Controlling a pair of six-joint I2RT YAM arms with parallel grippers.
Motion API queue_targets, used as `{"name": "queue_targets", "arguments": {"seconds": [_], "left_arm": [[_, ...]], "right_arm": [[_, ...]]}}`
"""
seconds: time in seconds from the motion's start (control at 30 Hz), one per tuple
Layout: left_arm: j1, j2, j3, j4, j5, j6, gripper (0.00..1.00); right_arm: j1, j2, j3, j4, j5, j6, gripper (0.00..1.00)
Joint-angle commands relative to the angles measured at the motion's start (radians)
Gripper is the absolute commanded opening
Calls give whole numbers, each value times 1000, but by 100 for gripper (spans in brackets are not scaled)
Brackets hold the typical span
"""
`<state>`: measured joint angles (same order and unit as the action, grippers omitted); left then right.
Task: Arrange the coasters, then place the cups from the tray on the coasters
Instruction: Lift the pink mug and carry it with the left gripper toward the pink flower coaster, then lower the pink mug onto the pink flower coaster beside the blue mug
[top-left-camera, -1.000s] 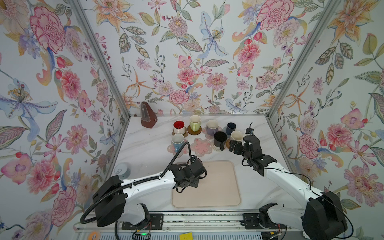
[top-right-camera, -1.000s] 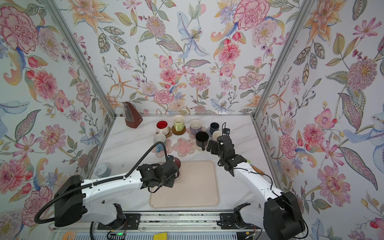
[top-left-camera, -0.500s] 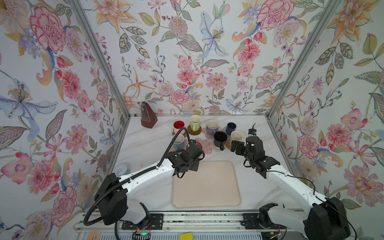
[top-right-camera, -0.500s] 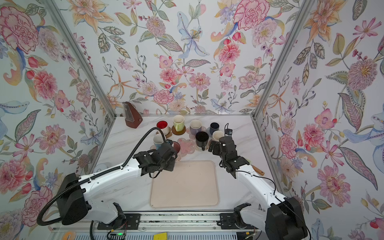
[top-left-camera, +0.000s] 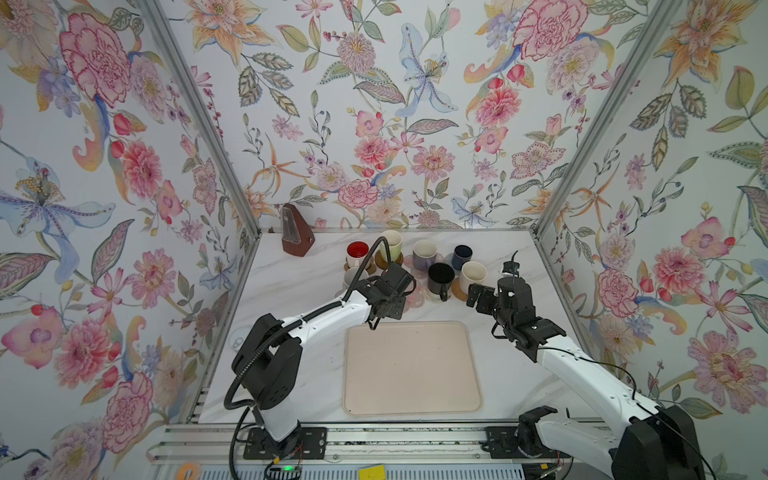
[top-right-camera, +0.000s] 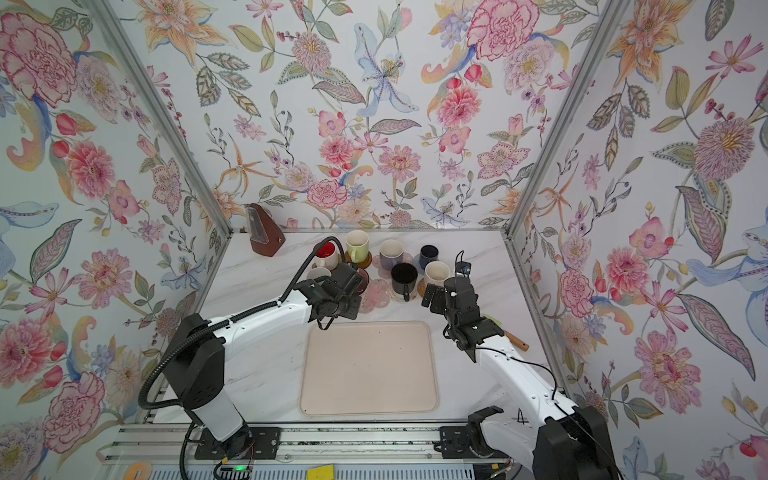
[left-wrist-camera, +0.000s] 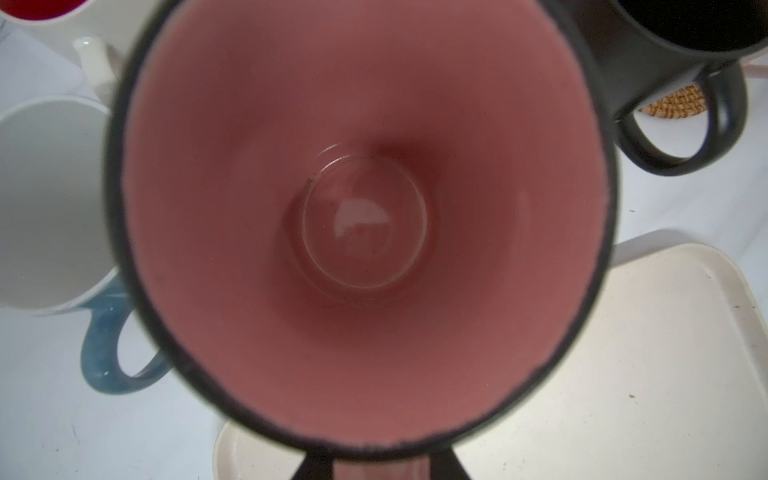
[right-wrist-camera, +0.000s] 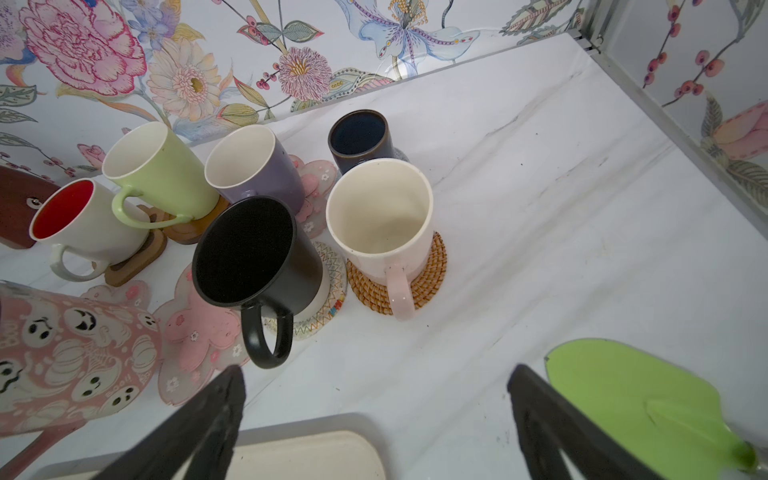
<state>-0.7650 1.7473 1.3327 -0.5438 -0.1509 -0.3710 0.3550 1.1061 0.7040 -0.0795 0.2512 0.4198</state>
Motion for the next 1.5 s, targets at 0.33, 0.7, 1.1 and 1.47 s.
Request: {"name": "queue_targets", "arguments": {"seconds": [0.33,0.7,1.1,1.47], "left_arm": [[36,101,135,116,39,30,0],[55,118,132,149,58,28,0],[61,152,138,159,85,23,0],[62,169,127,163,97,15,0]], "right_arm": [[-21,-22,-18,-10,3,-2,99],[-27,-19,-17,-11,-7,-2,99],[-31,-16,-17,-11,-6,0,99],[-34,-13,-20,-10,-9,0,99]]}}
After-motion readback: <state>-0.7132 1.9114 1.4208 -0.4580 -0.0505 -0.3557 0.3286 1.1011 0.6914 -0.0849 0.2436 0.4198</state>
